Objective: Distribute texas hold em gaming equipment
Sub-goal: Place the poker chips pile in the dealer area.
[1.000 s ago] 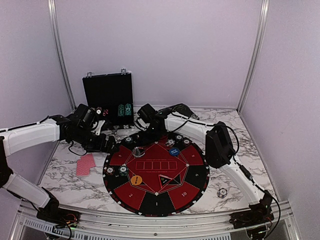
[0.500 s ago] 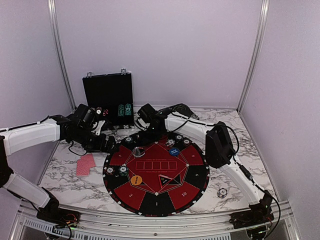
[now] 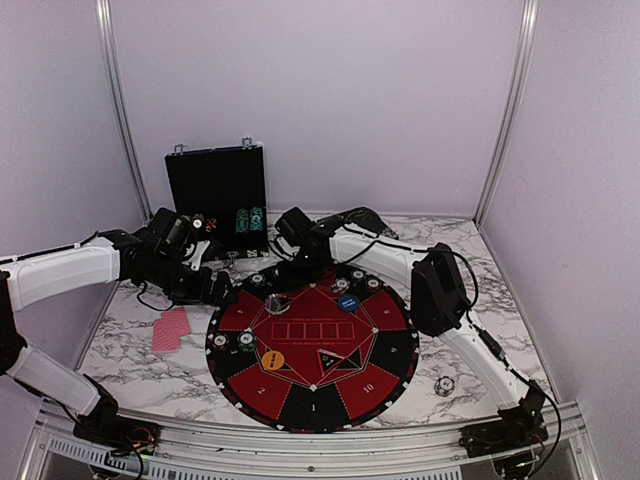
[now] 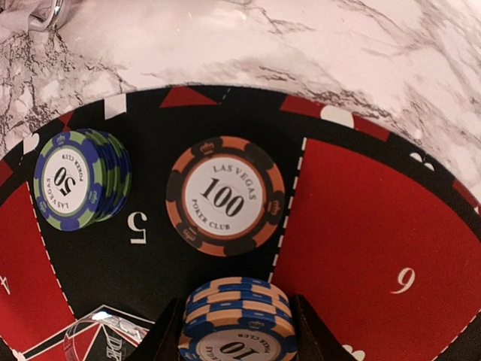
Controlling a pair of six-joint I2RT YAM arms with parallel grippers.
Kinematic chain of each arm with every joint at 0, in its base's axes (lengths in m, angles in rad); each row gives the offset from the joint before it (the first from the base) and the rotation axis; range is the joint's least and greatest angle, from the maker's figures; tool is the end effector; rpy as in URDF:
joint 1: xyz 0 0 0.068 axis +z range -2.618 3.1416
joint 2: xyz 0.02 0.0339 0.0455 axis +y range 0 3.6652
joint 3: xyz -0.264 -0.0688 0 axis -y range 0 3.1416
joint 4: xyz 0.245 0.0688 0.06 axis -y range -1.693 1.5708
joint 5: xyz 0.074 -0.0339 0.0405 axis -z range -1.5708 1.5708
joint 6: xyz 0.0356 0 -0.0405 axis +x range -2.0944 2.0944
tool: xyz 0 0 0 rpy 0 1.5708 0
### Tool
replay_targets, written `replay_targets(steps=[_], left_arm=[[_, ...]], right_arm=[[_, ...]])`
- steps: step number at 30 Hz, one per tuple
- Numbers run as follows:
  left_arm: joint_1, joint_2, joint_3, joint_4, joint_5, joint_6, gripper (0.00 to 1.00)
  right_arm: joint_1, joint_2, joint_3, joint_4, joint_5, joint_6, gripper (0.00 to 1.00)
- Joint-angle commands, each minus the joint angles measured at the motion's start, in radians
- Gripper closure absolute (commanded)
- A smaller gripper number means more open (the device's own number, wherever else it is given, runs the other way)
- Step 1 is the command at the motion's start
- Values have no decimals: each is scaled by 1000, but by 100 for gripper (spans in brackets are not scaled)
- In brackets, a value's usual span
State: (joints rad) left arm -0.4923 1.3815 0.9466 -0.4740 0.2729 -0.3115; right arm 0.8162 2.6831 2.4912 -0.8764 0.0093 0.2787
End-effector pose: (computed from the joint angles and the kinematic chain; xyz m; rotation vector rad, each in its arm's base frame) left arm 0.2460 -0.1429 0.2386 0.3509 2.5350 -0.6666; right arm 0.3848 0.4088 0.1465 -0.7102 2.5909 0.3483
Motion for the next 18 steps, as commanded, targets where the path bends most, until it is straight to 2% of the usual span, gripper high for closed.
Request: replay_targets(steps=[1,18], left_arm=[[8,2,-6,13,14,-5,1],[9,-11,-12,13,15,-7,1]], right_arm=[[11,11,-3,-145,26,24,69],[13,30,4,-119,11,30,61]])
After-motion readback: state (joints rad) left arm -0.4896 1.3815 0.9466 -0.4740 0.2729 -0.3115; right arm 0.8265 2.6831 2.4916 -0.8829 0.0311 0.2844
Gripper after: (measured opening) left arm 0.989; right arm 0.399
